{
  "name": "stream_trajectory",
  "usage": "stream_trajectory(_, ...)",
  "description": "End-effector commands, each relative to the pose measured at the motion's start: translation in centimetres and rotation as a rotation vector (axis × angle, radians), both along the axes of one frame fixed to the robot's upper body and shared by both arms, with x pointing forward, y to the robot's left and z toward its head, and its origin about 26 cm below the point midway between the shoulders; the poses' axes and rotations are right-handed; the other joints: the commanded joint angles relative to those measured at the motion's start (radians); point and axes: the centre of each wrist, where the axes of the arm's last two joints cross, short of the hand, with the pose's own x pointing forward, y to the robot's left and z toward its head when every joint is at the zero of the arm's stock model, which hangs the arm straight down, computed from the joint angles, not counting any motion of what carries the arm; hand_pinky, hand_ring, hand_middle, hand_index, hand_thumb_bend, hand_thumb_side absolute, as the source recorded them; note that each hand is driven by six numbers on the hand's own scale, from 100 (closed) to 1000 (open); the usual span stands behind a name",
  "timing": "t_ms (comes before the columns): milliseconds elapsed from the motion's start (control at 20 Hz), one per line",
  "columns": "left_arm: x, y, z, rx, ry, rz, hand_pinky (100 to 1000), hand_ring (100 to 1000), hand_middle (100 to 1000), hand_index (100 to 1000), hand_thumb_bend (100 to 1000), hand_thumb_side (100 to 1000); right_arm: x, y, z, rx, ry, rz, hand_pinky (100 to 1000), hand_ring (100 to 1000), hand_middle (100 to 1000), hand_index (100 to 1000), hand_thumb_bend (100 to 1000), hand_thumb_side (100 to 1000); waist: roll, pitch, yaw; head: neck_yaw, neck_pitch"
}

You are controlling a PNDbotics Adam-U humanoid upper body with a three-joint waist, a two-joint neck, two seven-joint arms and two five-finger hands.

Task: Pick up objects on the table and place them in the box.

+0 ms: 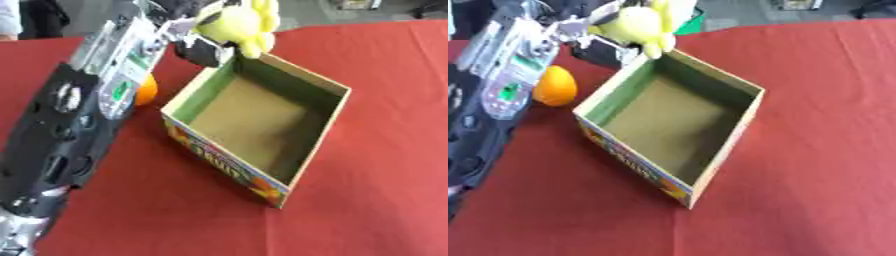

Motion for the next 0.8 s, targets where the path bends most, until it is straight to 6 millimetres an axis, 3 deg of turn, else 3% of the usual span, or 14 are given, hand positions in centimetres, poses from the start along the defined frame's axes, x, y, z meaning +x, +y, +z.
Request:
stream_trajectory(50, 0.6, -1.9, -1.2, -0.004, -0.008, 0.006, 478, 498, 482, 516, 100, 272, -0.3, 0.2, 0.9, -0.013, -0.03, 0.021, 698, 938, 762, 927, 100, 1000, -0.005, -0.013, -0.005, 0.011, -0.014)
stream_trajectory(400, 2.8, -3.8, -5.9, 0.104, 0.053, 0.023, 515, 527, 515, 565, 100, 238, -0.2, 0.3, 1.0, -0.012, -0.03, 0.024, 698, 939, 762, 927, 100, 1000, -0.004, -0.005, -0.004, 0.01, -0.013)
stream_trajectory(550, 3.2, -4.2, -7.1, 0.166, 0.107, 0.011, 563, 570, 571, 674, 100, 179, -0.2, 0.2, 1.0, -0.011, -0.029, 0.023, 698, 939, 762, 927, 100, 1000, -0.004, -0.005, -0.003, 0.009, -0.012)
stream_trajectory(600, 3.3, -4.1, -7.2, 0.184, 0.121, 0.007, 604, 611, 625, 748, 100, 172, -0.2, 0.2, 1.0, -0.01, -0.028, 0.022, 698, 939, 762, 927, 100, 1000, -0.004, -0.006, -0.002, 0.009, -0.012)
stream_trajectory(650, 3.4, -4.1, -7.4, 0.206, 0.134, 0.006, 631, 641, 668, 790, 100, 216, -0.2, 0.2, 1.0, -0.01, -0.028, 0.022, 698, 939, 762, 927, 100, 1000, -0.004, -0.006, -0.002, 0.009, -0.011)
stream_trajectory(800, 3.4, -4.1, -7.3, 0.261, 0.154, -0.004, 725, 752, 788, 901, 282, 402, -0.2, 0.2, 0.9, -0.008, -0.026, 0.021, 699, 939, 762, 927, 100, 1000, -0.005, -0.009, 0.0, 0.009, -0.01)
